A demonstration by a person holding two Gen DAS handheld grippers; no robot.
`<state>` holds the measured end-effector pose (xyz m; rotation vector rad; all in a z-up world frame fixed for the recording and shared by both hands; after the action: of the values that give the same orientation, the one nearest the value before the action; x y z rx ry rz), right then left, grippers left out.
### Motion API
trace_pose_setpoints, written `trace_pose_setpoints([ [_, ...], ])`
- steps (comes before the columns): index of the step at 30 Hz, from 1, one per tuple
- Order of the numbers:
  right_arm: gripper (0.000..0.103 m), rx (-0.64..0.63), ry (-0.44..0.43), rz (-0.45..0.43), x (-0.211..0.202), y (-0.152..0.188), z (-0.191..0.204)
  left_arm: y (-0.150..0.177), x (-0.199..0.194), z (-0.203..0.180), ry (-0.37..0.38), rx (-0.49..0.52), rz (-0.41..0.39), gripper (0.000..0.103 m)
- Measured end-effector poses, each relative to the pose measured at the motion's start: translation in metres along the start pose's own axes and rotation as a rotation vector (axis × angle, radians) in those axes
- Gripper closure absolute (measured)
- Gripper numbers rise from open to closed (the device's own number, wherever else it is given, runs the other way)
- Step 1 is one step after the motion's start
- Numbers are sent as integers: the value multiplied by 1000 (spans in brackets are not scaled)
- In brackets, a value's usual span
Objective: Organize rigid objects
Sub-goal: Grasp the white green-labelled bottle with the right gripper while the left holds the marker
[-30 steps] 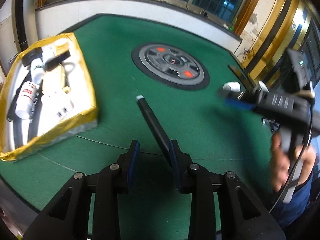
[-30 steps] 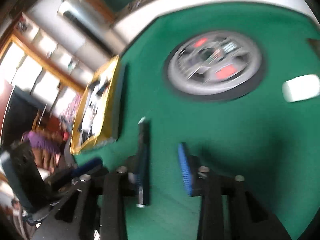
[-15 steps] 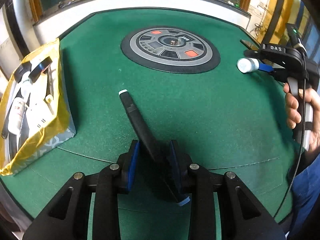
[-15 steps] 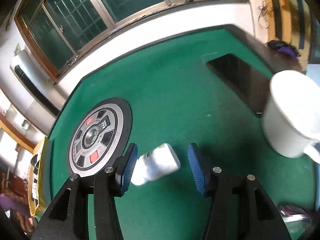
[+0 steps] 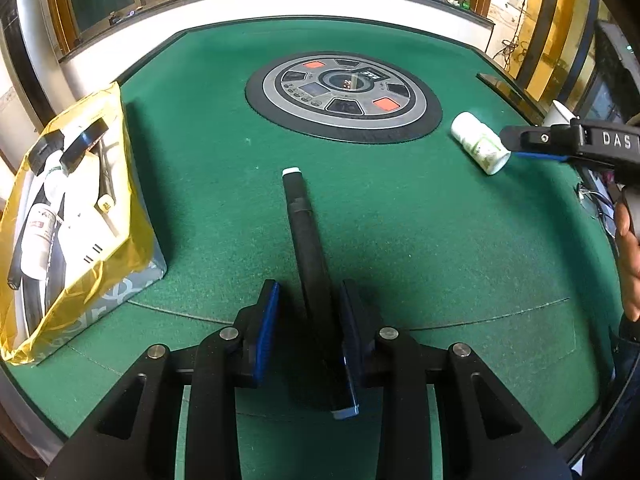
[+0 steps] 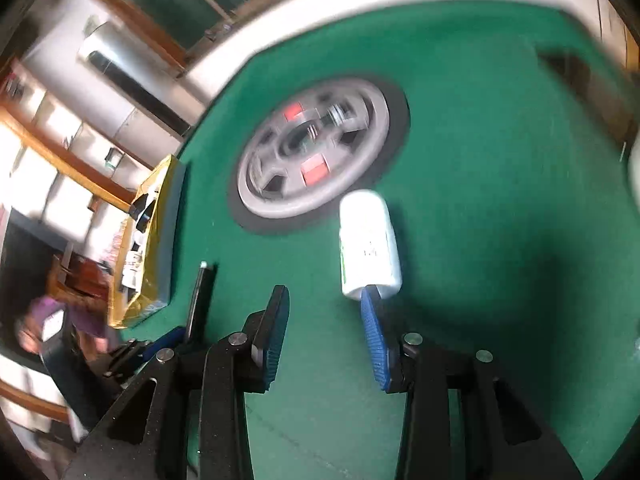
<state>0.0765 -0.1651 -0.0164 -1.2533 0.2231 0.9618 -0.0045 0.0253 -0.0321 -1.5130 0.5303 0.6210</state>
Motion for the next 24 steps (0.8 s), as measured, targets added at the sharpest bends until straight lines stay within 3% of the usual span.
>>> trace_pose_setpoints([
  [2,57,-65,81,-28,-3,-2,-4,-1,1,-1,-6,8,-5,75],
  [8,57,-40,52,-65,10,-9,-8,-4,5,0,-7,5,-25,76],
  [9,57,-39,53,-73,15,-9,-8,-4,5,-1,0,8,-35,87],
  [10,57,-37,52,-72,13,-9,-8,-4,5,-2,7,5,-44,91],
  [12,64,-46,81,-58,20,-6,-10,-3,4,0,10,-8,-57,91],
  [13,73,-51,98,-47,21,-3,-12,-2,3,0,16,-8,-61,91],
  [19,73,-27,82,-43,12,5,-11,2,-9,3,55,-42,-85,91],
  [24,73,-60,0,-46,6,13,15,-5,-23,6,25,-47,-148,91],
])
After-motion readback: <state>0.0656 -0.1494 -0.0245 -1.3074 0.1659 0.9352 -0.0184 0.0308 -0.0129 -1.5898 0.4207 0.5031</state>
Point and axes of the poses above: each gripper's, at about its wrist camera, not at the fingertips, and x roughly the way its jaws point, z to its left, y to its underside, the point moved 5 cm from there along x, roughly the way its jaws point, and after that the axes turned 15 degrees about -z, right-handed, at the moved point
